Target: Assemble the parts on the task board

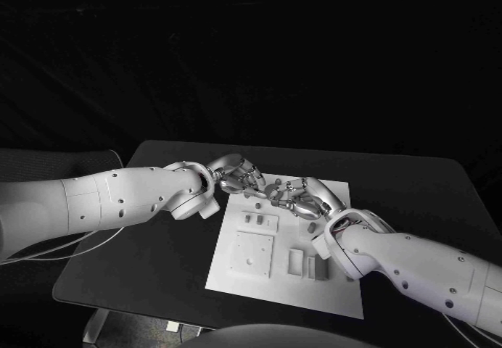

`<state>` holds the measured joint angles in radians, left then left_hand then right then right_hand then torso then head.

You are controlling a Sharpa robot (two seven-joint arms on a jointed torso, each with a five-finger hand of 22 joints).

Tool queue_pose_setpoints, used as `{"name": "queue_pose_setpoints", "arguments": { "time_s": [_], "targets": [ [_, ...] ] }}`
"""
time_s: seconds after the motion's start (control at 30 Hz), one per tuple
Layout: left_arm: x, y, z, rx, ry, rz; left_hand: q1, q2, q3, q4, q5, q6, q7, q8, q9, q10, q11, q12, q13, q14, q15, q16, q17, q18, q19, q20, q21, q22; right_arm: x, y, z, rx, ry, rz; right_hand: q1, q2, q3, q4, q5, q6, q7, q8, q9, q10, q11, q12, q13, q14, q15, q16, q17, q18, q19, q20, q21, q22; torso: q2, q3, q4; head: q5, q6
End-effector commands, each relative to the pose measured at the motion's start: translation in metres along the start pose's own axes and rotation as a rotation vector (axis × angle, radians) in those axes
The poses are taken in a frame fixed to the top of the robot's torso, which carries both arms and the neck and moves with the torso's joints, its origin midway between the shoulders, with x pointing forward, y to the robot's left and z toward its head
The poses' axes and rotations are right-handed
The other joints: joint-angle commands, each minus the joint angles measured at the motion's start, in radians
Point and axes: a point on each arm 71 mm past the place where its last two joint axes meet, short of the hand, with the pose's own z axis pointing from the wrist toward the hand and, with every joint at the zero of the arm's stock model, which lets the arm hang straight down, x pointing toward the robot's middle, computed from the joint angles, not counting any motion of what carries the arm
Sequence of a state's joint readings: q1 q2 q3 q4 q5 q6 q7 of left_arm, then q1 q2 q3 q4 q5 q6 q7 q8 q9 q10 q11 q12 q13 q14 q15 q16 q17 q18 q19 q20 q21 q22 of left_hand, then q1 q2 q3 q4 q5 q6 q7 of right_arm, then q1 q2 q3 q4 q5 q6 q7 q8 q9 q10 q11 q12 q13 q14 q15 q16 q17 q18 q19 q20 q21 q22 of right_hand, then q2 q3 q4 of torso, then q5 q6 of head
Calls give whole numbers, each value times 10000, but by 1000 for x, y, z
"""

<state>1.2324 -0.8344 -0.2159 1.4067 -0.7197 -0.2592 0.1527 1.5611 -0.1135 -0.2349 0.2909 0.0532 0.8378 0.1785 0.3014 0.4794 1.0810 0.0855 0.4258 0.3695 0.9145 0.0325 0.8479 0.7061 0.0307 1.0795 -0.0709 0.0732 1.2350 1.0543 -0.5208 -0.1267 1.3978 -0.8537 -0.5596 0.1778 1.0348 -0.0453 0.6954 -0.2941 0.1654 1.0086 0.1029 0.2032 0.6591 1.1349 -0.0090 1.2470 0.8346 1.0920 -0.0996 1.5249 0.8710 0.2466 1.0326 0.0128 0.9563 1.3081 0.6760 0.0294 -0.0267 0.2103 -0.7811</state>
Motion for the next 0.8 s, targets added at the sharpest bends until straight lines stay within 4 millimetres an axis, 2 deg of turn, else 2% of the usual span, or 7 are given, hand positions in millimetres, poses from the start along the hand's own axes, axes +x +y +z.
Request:
{"name": "queue_pose_setpoints", "arguments": {
  "time_s": [0.03, 0.6, 0.8],
  "targets": [
    [2, -2, 1, 92, 65, -18, 132, 33, -45, 1, -30, 45, 9, 46, 16, -44, -21, 47, 16, -75, 21, 16, 7, 182, -29, 67, -6, 16, 2, 3, 0, -215, 130, -32, -16, 66, -51, 26, -23, -20, 38, 26, 9, -72, 34, -19, 13, 25, -81, -60, -10, 152, 48, -4, -32, 42, 1, -1, -6, 15, -12],
    [3, -3, 1, 57, 138, 33, 319, 37, -17, 0, -22, 38, 9, 61, 24, -66, -21, 85, 39, -71, 22, 19, 4, 180, -26, 70, -6, 14, 4, 5, 2, -408, 163, -189, -7, 70, -54, 23, -6, -29, 40, 25, 8, -77, 36, -16, 18, 24, -79, -59, -9, 152, 45, -6, -34, 42, 0, 0, -4, 19, -16],
    [3, -2, 2, 57, 142, 37, 339, 30, -20, 0, -23, 35, 10, 62, 24, -70, -20, 89, 41, -72, 23, 18, 4, 179, -28, 71, -7, 14, 5, 7, 2, -441, 189, -182, -5, 67, -57, 22, -4, -30, 41, 26, 8, -78, 37, -15, 19, 24, -78, -59, -9, 152, 44, -6, -34, 43, 0, -2, 2, -19, 6]
  ]
}}
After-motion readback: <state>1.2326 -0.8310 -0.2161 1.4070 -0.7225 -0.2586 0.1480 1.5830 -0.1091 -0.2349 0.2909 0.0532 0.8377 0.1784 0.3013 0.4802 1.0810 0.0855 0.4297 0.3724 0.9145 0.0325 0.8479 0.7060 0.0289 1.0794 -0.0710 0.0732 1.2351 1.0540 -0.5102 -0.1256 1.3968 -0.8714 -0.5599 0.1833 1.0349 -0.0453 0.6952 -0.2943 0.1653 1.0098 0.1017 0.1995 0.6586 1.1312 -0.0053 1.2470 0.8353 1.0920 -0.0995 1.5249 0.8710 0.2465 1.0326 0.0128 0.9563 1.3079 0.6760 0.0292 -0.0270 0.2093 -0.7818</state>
